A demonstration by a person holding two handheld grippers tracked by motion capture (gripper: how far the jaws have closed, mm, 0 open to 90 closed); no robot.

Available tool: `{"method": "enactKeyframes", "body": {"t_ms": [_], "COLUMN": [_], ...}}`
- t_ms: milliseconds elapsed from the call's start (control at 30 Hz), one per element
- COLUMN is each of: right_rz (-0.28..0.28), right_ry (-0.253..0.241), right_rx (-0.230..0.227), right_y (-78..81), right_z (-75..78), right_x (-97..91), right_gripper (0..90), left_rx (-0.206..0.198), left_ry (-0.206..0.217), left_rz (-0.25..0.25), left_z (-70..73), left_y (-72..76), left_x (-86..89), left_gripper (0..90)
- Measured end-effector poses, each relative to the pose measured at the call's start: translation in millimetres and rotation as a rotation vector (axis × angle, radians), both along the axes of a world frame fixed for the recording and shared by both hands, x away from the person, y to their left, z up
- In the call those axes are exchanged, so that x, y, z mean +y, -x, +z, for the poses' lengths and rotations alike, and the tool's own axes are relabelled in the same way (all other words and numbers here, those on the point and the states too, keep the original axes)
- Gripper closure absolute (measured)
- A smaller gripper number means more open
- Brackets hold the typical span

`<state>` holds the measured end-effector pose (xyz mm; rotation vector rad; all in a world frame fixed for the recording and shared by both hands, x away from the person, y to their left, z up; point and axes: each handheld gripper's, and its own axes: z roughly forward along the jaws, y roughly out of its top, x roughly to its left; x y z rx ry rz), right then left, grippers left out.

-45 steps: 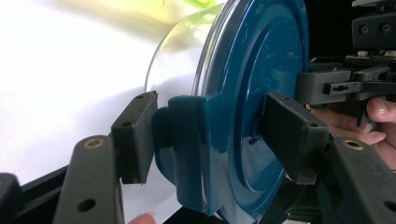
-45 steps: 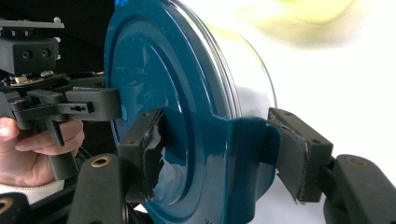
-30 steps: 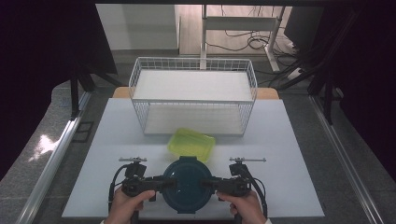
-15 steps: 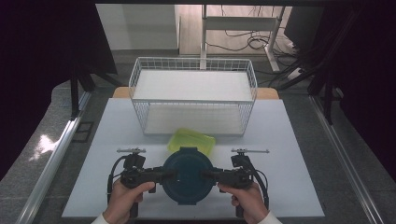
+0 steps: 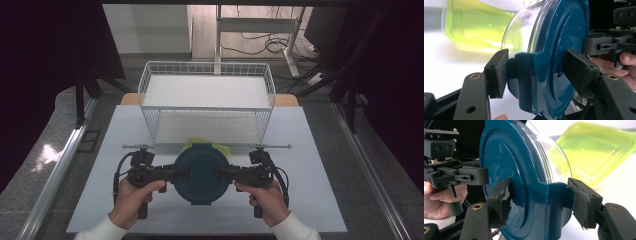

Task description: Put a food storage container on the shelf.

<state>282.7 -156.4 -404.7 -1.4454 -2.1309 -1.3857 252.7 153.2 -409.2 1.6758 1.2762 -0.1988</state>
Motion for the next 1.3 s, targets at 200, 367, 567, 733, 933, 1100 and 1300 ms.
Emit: {"method": "enactKeyframes", "body": {"t_ms": [200,367,567,733,933,1100,1300], "right_rz": [-0.001,-0.005,-0.007,-0.011,-0.012,-0.018,-0.019], "right_ry": [-0.005,-0.012,-0.015,-0.016,-0.015,-0.018,-0.02], "right_rx": [-0.015,-0.036,-0.061,-0.078,-0.094,-0.11,-0.131], "right_y": [-11.0,-20.3,-32.6,-43.3,-54.8,-61.8,-71.1], "right_z": [12.0,23.5,38.2,49.2,61.0,71.6,84.5], "right_x": [0.3,-0.1,-0.1,1.3,1.7,0.7,-0.5], "right_gripper": [37.6,37.6,37.6,37.5,37.5,37.5,37.6], "left_rx": [-0.021,-0.042,-0.067,-0.081,-0.101,-0.115,-0.13], "left_ry": [-0.008,-0.009,-0.008,-0.004,-0.007,0.006,0.01], "left_rz": [-0.002,0.001,0.004,0.004,-0.001,0.0,-0.007], "left_z": [13.3,26.2,40.5,52.1,62.1,71.9,84.1], "left_y": [-10.6,-20.6,-33.5,-46.1,-56.8,-66.0,-75.0], "left_x": [0.4,-0.4,-0.3,0.8,1.3,0.8,1.2], "left_gripper": [38.0,38.0,38.0,38.0,38.1,38.3,38.7]}}
